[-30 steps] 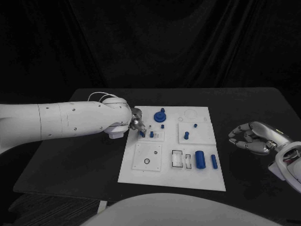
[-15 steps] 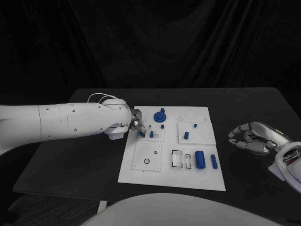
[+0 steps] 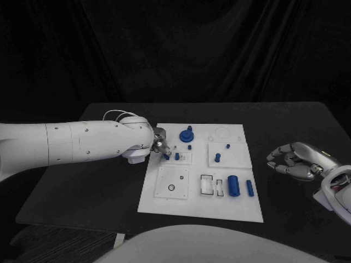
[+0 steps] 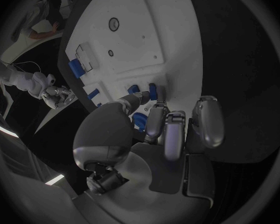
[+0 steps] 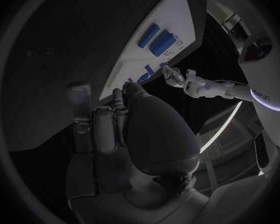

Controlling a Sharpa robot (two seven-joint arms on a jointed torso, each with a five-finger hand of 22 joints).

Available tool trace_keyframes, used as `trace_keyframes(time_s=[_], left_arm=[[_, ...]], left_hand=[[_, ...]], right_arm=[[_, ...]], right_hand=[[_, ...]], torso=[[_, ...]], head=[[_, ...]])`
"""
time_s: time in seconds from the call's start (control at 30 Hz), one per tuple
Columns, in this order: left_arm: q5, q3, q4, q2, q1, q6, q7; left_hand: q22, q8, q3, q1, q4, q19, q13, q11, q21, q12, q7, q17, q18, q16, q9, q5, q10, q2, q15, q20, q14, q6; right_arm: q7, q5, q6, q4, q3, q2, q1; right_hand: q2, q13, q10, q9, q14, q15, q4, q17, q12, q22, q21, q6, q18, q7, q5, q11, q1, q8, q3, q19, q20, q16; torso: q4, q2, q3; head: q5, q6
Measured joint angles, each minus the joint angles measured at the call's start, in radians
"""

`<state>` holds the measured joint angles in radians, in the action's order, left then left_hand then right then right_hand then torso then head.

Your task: Assemble the parts on the task board

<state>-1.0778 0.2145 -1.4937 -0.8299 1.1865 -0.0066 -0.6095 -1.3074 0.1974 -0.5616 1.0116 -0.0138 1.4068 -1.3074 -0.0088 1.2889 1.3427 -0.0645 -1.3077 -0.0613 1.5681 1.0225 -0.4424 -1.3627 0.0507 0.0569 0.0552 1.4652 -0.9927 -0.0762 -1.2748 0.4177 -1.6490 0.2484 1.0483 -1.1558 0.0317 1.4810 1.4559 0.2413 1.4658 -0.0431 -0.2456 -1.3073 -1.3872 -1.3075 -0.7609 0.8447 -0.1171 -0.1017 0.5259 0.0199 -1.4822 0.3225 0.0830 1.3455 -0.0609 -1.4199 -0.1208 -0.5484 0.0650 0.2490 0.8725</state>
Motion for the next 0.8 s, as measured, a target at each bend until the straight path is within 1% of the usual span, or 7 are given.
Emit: trace_keyframes(time_s=[0.53, 0.57, 0.6, 0.63, 0.7, 0.77, 0.8], left_arm=[[-0.001, 0.000, -0.001, 0.000, 0.000, 0.000, 0.000], [-0.001, 0.000, -0.001, 0.000, 0.000, 0.000, 0.000], [-0.001, 0.000, 0.000, 0.000, 0.000, 0.000, 0.000], [-0.001, 0.000, 0.000, 0.000, 0.000, 0.000, 0.000], [-0.001, 0.000, 0.000, 0.000, 0.000, 0.001, 0.000], [-0.001, 0.000, 0.000, 0.000, -0.002, 0.003, 0.000], [-0.001, 0.001, 0.000, 0.000, -0.002, 0.003, 0.000]], left_hand=[[0.000, 0.000, 0.000, 0.000, 0.000, 0.000, 0.000, 0.000, -0.005, -0.004, 0.002, 0.000, 0.000, 0.000, 0.000, -0.004, 0.007, 0.000, 0.000, 0.000, 0.000, -0.002], [0.000, 0.000, 0.001, 0.000, 0.000, 0.000, 0.000, 0.000, -0.005, -0.004, 0.002, 0.000, 0.000, 0.000, 0.000, 0.001, 0.007, 0.000, 0.000, 0.000, 0.000, -0.002], [0.000, -0.001, 0.010, 0.000, 0.001, -0.002, 0.000, 0.001, -0.007, -0.004, 0.002, 0.000, 0.000, 0.000, 0.000, 0.024, 0.008, 0.000, 0.000, 0.002, 0.000, -0.002], [0.000, -0.006, 0.022, -0.003, 0.008, -0.005, 0.000, 0.004, -0.013, -0.004, 0.002, 0.000, 0.000, 0.000, 0.000, 0.059, 0.011, -0.003, 0.000, 0.005, 0.000, -0.002], [0.000, -0.019, 0.072, -0.012, 0.031, -0.006, 0.000, 0.009, -0.017, -0.004, 0.001, 0.000, 0.000, 0.000, -0.007, 0.153, 0.016, -0.008, 0.000, 0.006, 0.000, 0.008], [0.000, -0.027, 0.129, -0.033, 0.063, -0.010, 0.000, 0.013, -0.021, -0.004, -0.008, 0.000, 0.000, 0.000, -0.014, 0.236, 0.020, -0.007, -0.010, 0.009, 0.001, 0.022], [0.000, -0.027, 0.148, -0.037, 0.075, -0.010, 0.000, 0.013, -0.021, -0.004, -0.009, 0.000, 0.000, 0.000, -0.015, 0.257, 0.020, -0.005, -0.011, 0.009, 0.000, 0.023]], right_arm=[[-0.003, 0.000, -0.004, -0.001, 0.000, 0.001, 0.000], [-0.003, 0.000, -0.004, -0.001, 0.000, 0.001, 0.000], [-0.003, 0.000, -0.004, -0.001, 0.000, 0.001, 0.000], [-0.003, 0.000, -0.004, -0.001, 0.000, 0.001, 0.000], [-0.004, 0.000, -0.005, -0.001, 0.000, 0.001, 0.000], [-0.004, 0.000, -0.005, -0.001, 0.000, 0.001, 0.000], [-0.004, 0.000, -0.005, -0.001, 0.000, 0.001, 0.000]], right_hand=[[0.000, 0.000, 0.000, 0.000, 0.001, 0.001, 0.000, 0.000, 0.000, 0.000, 0.000, 0.000, 0.000, 0.000, 0.000, 0.000, 0.000, 0.000, 0.000, -0.004, -0.004, 0.000], [0.000, 0.000, 0.000, 0.000, 0.001, 0.001, 0.000, 0.000, 0.000, 0.000, 0.000, 0.000, 0.000, 0.000, 0.000, 0.000, 0.000, 0.000, 0.000, -0.004, -0.004, 0.000], [0.000, 0.000, 0.000, 0.000, 0.001, 0.001, 0.000, 0.000, 0.000, 0.000, 0.000, 0.000, 0.000, 0.000, 0.000, 0.000, 0.000, 0.000, 0.000, -0.004, -0.004, 0.000], [0.000, 0.000, 0.000, 0.000, 0.001, 0.001, 0.000, 0.000, 0.000, 0.000, 0.000, 0.000, 0.000, 0.000, 0.000, 0.000, 0.000, 0.000, 0.000, -0.004, -0.004, 0.000], [0.000, 0.000, 0.000, 0.000, 0.001, 0.001, 0.000, 0.000, 0.000, 0.000, 0.000, 0.000, 0.000, 0.000, 0.000, 0.000, 0.000, 0.000, 0.000, -0.004, -0.004, 0.000], [0.000, 0.000, 0.000, 0.000, 0.001, 0.001, 0.000, 0.000, 0.000, 0.000, 0.000, 0.000, 0.000, 0.000, 0.000, 0.000, 0.000, 0.000, 0.000, -0.004, -0.004, 0.000], [0.000, 0.000, 0.000, 0.000, 0.001, 0.001, 0.000, 0.000, 0.000, 0.000, 0.000, 0.000, 0.000, 0.000, 0.000, 0.000, 0.000, 0.000, 0.000, -0.004, -0.004, 0.000]], torso=[[0.0001, 0.000, 0.0000], [0.0001, 0.000, 0.0000], [0.0001, 0.000, 0.0000], [0.0002, 0.000, 0.0000], [0.0001, 0.000, 0.0000], [0.0001, 0.000, 0.0000], [0.0001, 0.000, 0.0000]], head=[[0.001, 0.000], [0.001, 0.000], [0.002, 0.000], [0.002, 0.000], [0.002, 0.000], [0.002, 0.000], [0.002, 0.000]])
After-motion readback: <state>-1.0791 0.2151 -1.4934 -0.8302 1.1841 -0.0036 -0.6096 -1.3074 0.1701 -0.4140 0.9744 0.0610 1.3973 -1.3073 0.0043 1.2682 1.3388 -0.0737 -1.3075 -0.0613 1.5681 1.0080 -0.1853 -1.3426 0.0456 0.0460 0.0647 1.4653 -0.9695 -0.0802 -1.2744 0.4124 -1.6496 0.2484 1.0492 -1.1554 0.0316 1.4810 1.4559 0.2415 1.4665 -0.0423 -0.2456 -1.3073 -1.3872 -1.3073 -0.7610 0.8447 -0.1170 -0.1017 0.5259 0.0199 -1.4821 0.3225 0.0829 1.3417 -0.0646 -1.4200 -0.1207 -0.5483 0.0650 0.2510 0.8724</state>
